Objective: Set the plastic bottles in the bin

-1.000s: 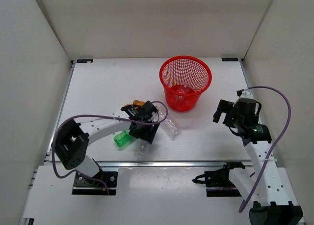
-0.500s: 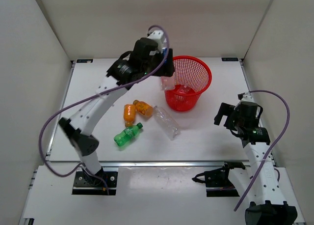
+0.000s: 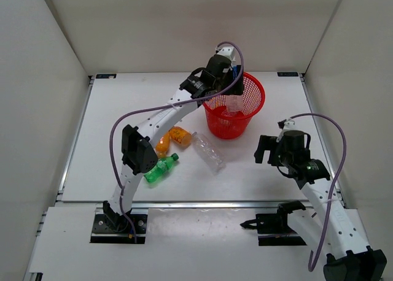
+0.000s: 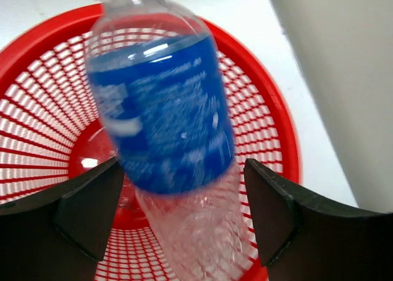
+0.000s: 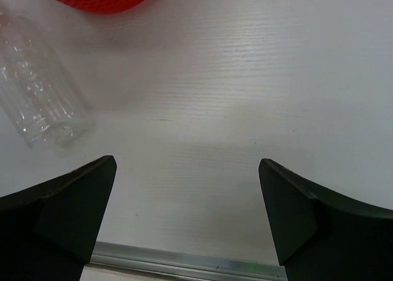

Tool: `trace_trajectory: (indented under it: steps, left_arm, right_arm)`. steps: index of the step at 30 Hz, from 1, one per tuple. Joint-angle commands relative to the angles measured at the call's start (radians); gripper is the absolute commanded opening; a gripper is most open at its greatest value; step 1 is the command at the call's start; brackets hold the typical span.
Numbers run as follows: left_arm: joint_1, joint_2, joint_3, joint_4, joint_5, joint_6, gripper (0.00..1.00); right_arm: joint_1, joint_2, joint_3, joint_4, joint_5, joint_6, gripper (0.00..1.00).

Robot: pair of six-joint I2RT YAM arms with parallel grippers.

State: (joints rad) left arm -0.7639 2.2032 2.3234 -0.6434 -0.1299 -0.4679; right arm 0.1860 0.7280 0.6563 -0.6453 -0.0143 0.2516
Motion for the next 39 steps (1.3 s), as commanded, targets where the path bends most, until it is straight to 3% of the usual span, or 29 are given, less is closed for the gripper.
trace_trajectory:
  steps: [1,3,8,15,18,21,24,30,36,39]
  left_arm:
    - [-0.021,-0.131,-0.004,0.056,0.007,0.012,0.9]
    - [-0.035,-0.186,-0.036,0.042,-0.019,0.058,0.99]
    - [-0.054,-0.314,-0.133,-0.076,-0.056,0.117,0.99]
    - [0.024,-0.78,-0.804,-0.131,-0.085,0.097,0.98]
    - [0.13,-0.975,-1.053,-0.185,-0.059,0.046,0.99]
    - [0.343,-1.146,-1.283,-0.217,-0.015,0.009,0.99]
    - [0.484,-1.278,-1.384,-0.196,0.098,0.018,0.99]
    - [0.41,-1.303,-1.386,-0.317,-0.028,0.04,0.98]
    - [0.44,-1.353,-1.406,-0.294,0.035,0.061,0.99]
    - [0.433,-1.352,-1.415,-0.291,0.019,0.071,0.99]
  right_arm:
    - [0.078,0.007,-0.015,0.053,0.047,-0.006,0.99]
    - [0.141,0.037,-0.014,0.076,0.042,-0.023,0.99]
    - [0.384,0.169,0.02,0.145,0.102,-0.078,1.0]
    - [0.506,0.362,0.069,0.373,-0.053,-0.147,0.99]
    - [0.521,0.43,0.097,0.455,-0.105,-0.173,0.99]
    - [0.547,0.51,0.117,0.515,-0.121,-0.224,0.99]
    - [0.569,0.629,0.167,0.532,-0.115,-0.288,0.99]
    - [0.596,0.812,0.259,0.542,-0.072,-0.319,0.99]
    - [0.635,0.896,0.267,0.546,0.061,-0.262,0.97]
    - [0.656,0.897,0.246,0.558,0.126,-0.21,0.81]
